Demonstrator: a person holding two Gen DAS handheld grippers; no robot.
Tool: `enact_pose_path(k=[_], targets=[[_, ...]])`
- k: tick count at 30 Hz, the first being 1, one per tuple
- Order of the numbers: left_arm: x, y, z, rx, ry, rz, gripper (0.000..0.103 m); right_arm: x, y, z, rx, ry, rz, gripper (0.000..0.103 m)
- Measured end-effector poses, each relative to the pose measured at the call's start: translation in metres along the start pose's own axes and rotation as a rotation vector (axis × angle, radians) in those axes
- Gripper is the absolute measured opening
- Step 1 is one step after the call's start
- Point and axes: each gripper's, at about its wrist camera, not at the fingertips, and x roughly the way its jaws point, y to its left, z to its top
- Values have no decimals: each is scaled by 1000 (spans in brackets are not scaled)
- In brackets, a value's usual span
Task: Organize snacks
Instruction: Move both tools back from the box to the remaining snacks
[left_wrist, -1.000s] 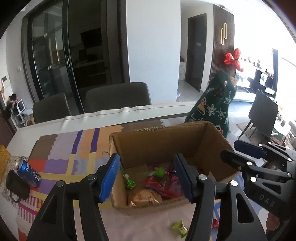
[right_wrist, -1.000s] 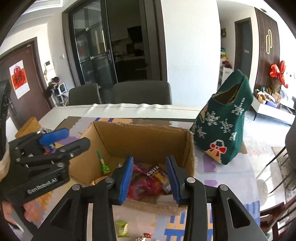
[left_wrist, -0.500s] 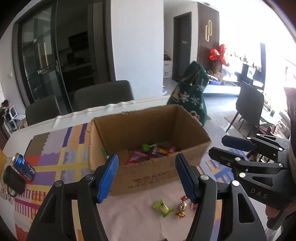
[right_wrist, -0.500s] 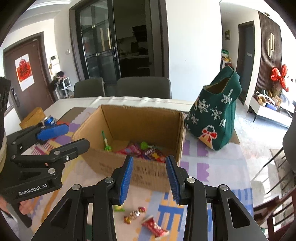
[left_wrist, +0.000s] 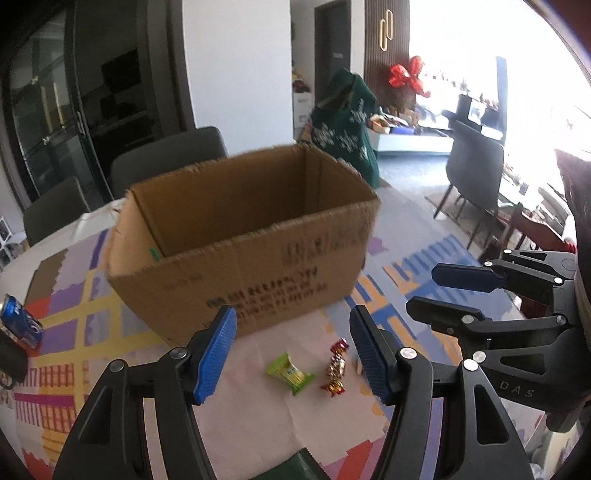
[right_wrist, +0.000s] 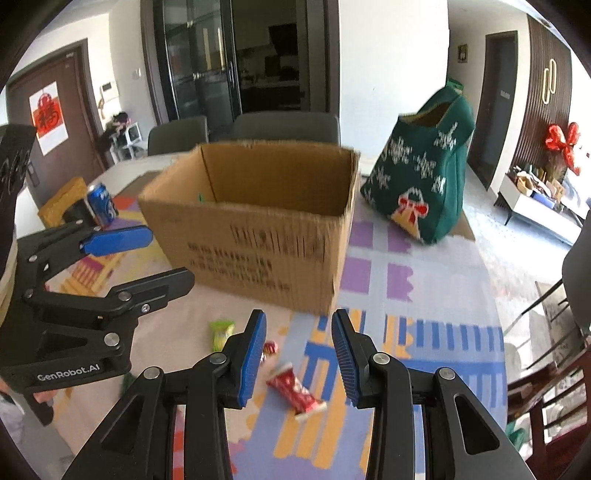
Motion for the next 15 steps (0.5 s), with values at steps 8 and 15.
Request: enact_pose_path(k=[8, 15], targets=[[19, -12, -16, 53, 56, -42, 63, 16, 1, -25, -20, 78, 10, 38], [36, -18, -31, 89, 111, -83, 63, 30, 0, -40, -23, 139, 20, 38]])
